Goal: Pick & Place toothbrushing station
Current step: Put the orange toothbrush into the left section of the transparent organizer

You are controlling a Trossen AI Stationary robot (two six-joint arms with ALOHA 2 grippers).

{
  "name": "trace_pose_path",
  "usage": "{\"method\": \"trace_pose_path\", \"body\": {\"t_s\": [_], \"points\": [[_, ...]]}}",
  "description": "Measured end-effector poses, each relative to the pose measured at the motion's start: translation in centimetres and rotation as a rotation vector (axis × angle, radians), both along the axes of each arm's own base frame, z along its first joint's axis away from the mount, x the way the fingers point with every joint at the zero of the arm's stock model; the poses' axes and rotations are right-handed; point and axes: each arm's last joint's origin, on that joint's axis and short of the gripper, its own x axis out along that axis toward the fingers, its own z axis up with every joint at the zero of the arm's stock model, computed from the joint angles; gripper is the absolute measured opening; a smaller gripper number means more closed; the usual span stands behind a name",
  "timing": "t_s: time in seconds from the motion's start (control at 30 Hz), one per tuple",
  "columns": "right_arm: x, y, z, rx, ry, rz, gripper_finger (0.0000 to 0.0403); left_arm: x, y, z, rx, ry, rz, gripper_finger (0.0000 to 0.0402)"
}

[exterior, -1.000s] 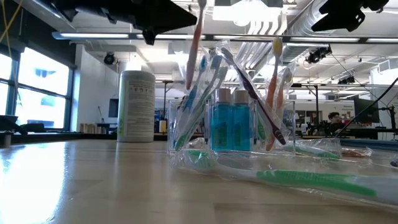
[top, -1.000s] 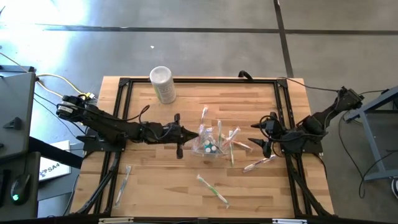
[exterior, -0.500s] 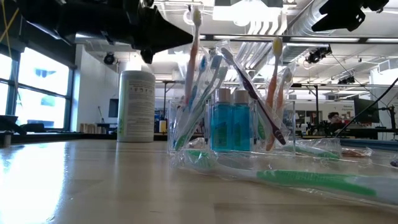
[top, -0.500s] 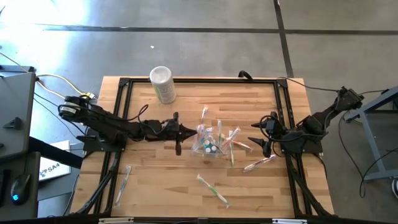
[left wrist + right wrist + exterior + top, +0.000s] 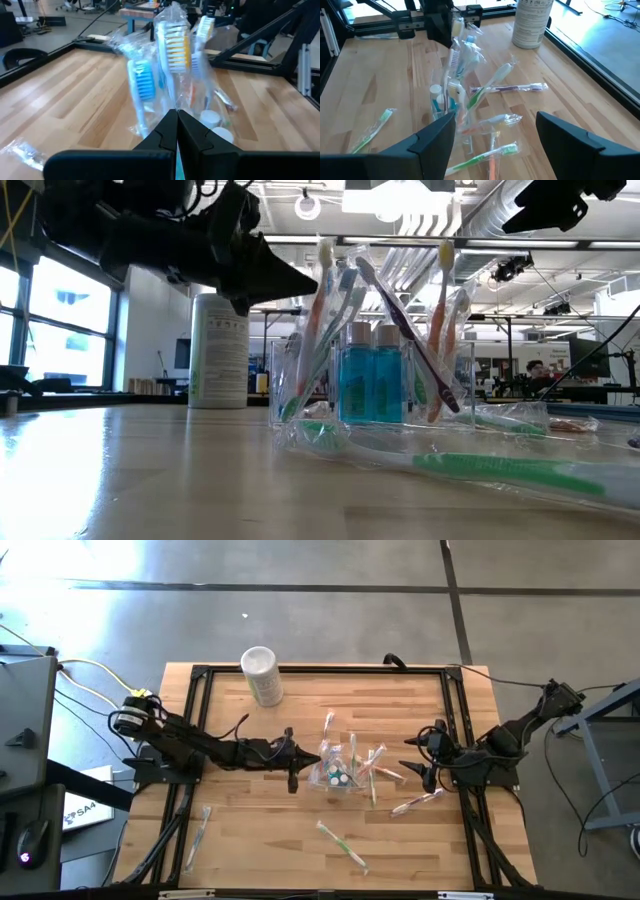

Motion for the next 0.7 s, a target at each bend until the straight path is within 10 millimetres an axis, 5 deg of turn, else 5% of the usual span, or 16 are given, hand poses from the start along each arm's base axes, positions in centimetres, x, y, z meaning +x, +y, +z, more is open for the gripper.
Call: {"method": "trace_pose_path", "body": {"t_s": [0.7], "points": [[0.0,0.0,-0.1,-0.004,0.012,0.003,0.027,-1.1,0.6,-2.4,-0.12,0.123,0.013,0.0]]}}
